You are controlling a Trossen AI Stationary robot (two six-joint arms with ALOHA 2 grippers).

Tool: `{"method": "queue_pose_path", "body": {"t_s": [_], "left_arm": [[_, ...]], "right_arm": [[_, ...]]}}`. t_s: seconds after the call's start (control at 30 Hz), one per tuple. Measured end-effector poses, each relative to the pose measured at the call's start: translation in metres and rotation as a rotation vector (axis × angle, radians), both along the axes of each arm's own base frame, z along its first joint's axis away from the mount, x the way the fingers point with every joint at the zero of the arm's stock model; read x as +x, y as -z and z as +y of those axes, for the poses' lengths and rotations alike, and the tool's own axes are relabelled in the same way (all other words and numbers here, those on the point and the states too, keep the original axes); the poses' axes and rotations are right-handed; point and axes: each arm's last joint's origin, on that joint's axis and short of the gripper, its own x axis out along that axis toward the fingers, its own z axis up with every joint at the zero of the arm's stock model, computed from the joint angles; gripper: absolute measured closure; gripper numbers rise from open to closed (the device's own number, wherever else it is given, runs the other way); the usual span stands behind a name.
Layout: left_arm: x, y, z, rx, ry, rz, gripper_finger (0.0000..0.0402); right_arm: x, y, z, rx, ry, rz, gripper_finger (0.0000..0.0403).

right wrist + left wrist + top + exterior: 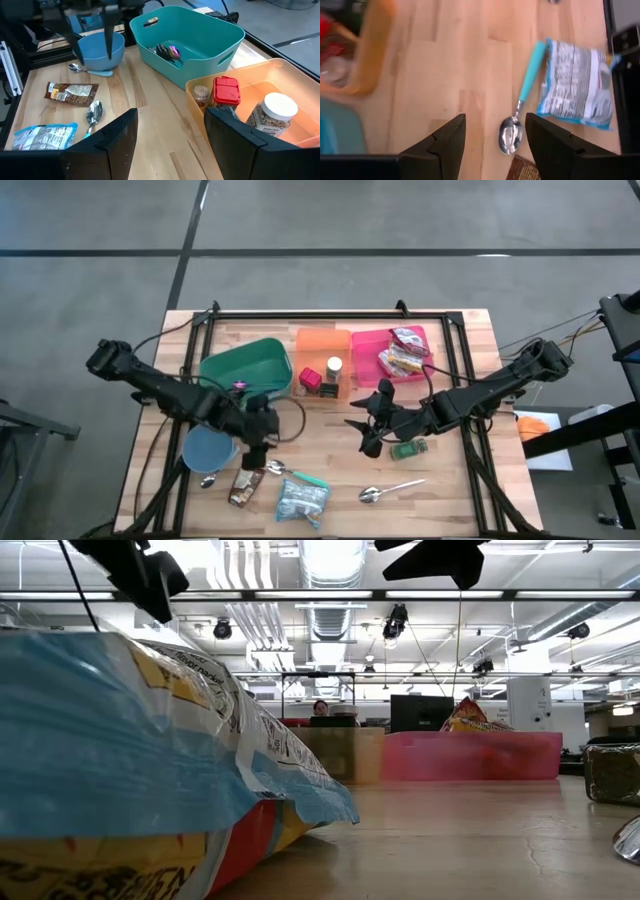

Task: Pick & Place Food Item
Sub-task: Put the light blue spoon into the green bin

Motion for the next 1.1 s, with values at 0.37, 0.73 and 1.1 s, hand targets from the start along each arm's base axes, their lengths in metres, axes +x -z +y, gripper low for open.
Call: {"method": "queue_pose_path", "body": {"t_s": [0.37,0.73,1.1], "left_arm": [[0.027,0.062,-0.038,0.107,0.226,0.142,0.0194],[0.049,0.11,-0.06,0.173,0.421,0.129,0.0194],[0.054,0.13,-0.063,0.19,0.436,0.15,0.0194]], "right_arm": [[0.0,0.0,0.0,-0.003,-0.001,0.002,0.0177],[0.0,0.002,0.0,-0.006,-0.002,0.008,0.0177],[0.0,0.002,0.0,-0.006,-0.002,0.008,0.0177]]}}
